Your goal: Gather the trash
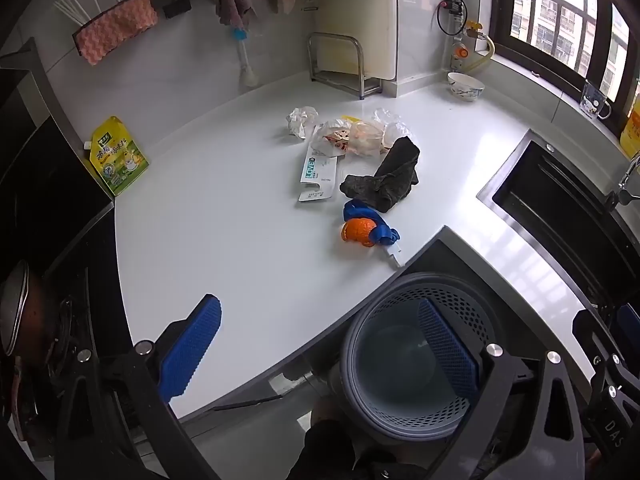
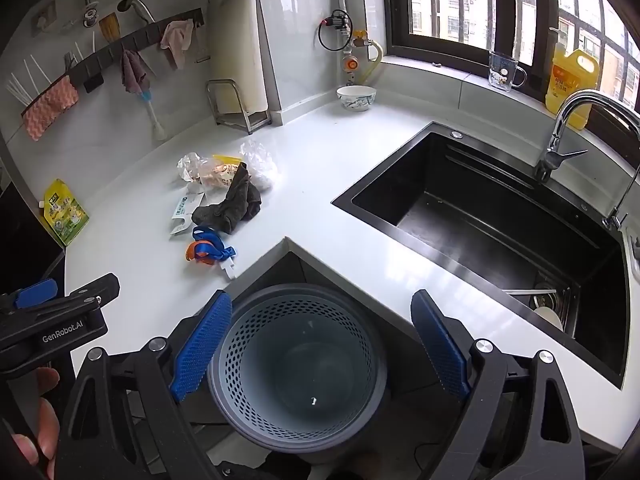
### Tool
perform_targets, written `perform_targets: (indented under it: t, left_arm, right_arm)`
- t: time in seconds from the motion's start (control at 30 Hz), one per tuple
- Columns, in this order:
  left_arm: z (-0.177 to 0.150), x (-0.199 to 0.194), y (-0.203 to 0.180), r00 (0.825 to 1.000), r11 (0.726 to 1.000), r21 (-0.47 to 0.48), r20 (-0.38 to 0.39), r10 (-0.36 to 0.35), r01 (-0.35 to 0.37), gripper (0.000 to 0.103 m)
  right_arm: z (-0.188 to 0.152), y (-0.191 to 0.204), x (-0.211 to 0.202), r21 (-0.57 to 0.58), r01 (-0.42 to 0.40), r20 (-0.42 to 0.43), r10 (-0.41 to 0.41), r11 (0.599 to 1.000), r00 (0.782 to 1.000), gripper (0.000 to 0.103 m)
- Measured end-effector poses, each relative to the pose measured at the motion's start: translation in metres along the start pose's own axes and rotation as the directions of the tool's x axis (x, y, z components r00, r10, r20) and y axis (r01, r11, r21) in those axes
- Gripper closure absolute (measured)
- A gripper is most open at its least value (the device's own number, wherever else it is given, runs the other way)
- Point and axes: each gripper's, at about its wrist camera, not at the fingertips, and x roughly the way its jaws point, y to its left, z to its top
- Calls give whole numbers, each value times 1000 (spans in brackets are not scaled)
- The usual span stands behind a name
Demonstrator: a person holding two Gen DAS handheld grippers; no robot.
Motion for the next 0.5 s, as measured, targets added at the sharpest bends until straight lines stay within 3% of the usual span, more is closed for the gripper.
perform_targets:
  t: [0.5]
  left_arm:
    - [-1, 0, -3, 1000, 1000, 6, 10, -9, 9, 6]
  right_arm:
    - [0, 2, -5, -4, 2, 12, -2, 1000, 1000, 16]
